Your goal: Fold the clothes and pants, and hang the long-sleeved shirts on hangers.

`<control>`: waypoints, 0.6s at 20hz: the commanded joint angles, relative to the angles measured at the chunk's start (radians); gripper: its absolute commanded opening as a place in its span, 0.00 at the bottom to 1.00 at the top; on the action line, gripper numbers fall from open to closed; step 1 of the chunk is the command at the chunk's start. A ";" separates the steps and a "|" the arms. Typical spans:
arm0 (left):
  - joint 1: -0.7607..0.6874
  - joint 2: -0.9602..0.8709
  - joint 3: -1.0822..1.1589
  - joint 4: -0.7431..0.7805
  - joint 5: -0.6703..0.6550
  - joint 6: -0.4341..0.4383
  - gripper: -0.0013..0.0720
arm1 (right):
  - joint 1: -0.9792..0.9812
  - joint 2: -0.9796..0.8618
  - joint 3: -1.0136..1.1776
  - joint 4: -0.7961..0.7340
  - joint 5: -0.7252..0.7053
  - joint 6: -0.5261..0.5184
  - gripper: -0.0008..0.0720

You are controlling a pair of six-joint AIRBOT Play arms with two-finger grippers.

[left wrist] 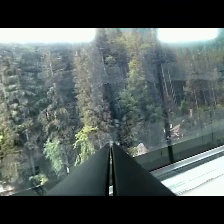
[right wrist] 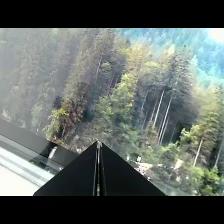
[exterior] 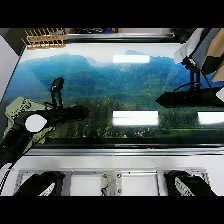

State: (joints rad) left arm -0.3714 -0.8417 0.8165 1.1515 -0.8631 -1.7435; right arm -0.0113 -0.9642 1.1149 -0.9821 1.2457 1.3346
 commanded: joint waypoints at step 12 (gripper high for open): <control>0.006 0.000 0.002 0.041 0.054 0.041 0.11 | 0.001 0.000 0.000 0.000 0.000 0.000 0.04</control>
State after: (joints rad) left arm -0.3706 -0.8417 0.8165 1.1553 -0.8505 -1.7416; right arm -0.0113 -0.9642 1.1149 -0.9821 1.2457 1.3342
